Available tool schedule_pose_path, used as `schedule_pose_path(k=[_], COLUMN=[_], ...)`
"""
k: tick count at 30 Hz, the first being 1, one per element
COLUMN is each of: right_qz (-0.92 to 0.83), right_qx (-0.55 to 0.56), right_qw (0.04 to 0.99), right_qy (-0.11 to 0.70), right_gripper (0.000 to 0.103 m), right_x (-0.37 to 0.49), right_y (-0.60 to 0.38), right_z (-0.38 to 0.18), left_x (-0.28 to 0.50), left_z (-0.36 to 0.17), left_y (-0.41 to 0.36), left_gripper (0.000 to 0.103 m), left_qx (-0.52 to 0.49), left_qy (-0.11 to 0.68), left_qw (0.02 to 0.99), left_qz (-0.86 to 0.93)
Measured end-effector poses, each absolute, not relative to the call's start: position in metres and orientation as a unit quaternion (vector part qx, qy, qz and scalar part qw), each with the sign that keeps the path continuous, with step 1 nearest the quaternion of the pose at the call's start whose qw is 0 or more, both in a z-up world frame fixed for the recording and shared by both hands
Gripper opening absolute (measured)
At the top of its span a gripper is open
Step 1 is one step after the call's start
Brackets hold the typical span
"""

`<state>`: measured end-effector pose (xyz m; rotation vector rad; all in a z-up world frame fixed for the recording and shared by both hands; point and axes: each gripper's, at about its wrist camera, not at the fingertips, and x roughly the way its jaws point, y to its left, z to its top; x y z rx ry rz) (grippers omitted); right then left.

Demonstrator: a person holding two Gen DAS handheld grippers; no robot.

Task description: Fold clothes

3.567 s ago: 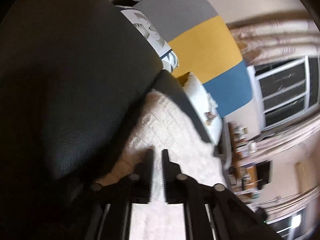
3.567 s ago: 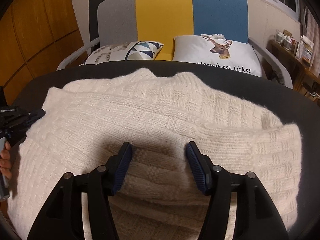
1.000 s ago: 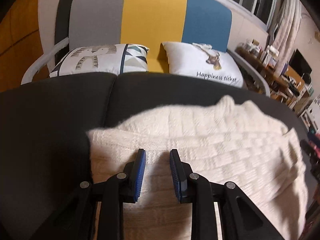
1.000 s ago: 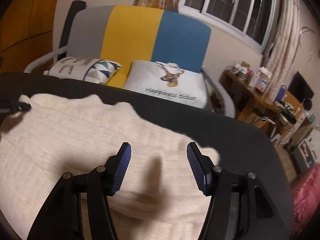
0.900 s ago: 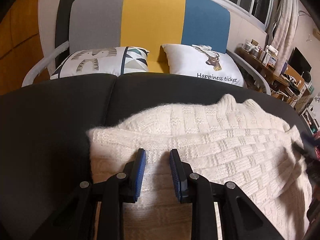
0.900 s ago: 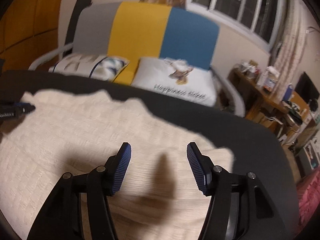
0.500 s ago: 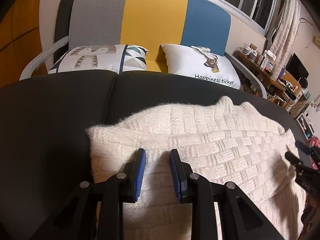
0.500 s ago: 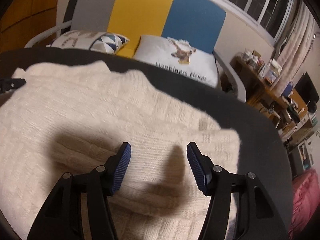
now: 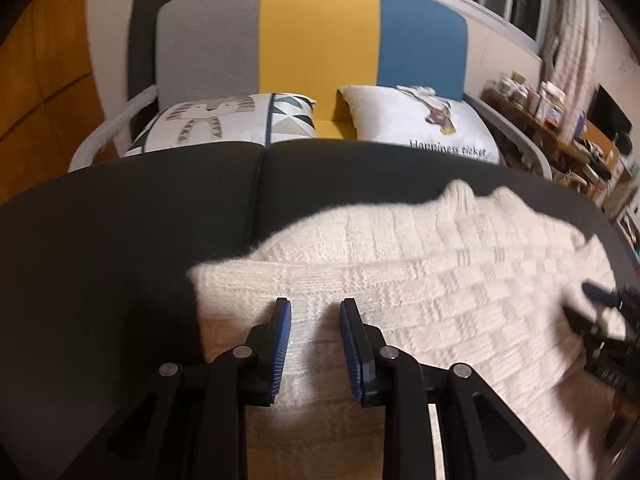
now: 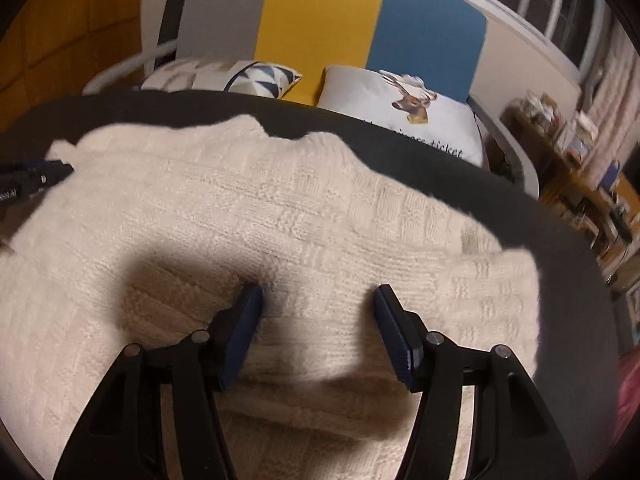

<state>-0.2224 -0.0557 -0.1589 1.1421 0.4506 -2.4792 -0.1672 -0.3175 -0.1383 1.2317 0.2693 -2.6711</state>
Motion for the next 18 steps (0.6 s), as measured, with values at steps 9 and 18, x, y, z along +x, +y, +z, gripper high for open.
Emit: schedule_pose_path(k=[9,18], right_qz=[-0.885,-0.889], right_qx=[0.401,0.395], right_qw=[0.197,0.185], right_qy=[0.131,0.135], right_gripper=[0.062,0.062], right_x=[-0.208,-0.229], right_y=[-0.042,-0.053], right_z=[-0.137,-0.142], left_x=[-0.159,-0.171], left_z=[-0.106,-0.138], left_y=[-0.306,-0.312], left_gripper=[0.025,0.025], left_qx=[0.378,0.412], left_qy=[0.040,0.015], left_qw=[0.116,0.141], left_qz=[-0.918,-0.900])
